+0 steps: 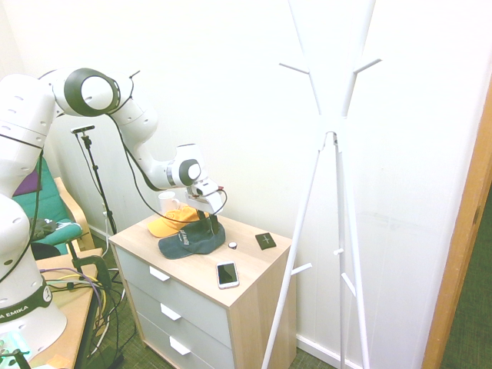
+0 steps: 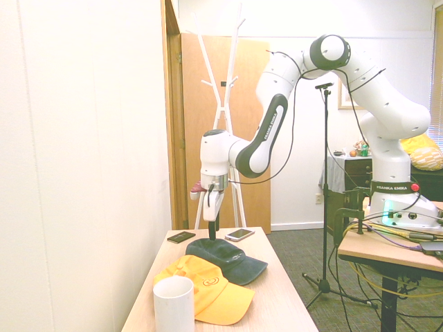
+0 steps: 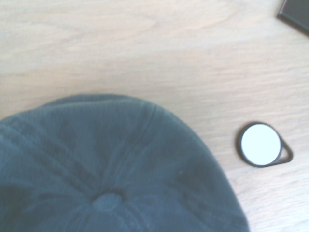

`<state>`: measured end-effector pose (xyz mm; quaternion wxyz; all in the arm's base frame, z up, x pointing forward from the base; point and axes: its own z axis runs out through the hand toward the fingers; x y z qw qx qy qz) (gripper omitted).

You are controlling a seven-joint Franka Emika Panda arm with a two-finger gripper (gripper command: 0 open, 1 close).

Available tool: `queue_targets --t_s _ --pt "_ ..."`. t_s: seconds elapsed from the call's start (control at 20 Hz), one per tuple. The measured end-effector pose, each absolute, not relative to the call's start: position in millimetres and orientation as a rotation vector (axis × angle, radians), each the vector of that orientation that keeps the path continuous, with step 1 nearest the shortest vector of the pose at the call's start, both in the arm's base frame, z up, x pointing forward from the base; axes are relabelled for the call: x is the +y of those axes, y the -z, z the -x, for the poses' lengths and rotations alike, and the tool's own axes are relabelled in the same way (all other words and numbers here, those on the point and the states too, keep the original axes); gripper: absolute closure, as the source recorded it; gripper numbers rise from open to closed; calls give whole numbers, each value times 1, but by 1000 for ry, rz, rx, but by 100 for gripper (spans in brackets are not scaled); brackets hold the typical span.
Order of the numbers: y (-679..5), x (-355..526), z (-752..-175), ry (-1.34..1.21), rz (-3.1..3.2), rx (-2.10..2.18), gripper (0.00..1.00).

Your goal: Hang the cap

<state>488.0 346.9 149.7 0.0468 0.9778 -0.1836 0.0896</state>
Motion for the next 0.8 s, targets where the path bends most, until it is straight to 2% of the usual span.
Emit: queue_targets --t_s 0.2,0.25,0.8 --pt "-138 347 -489 -251 -2980 -548 0" --pt "-136 347 -491 -251 -2980 -541 100" --pt "-128 341 -499 -238 -2973 -525 100"
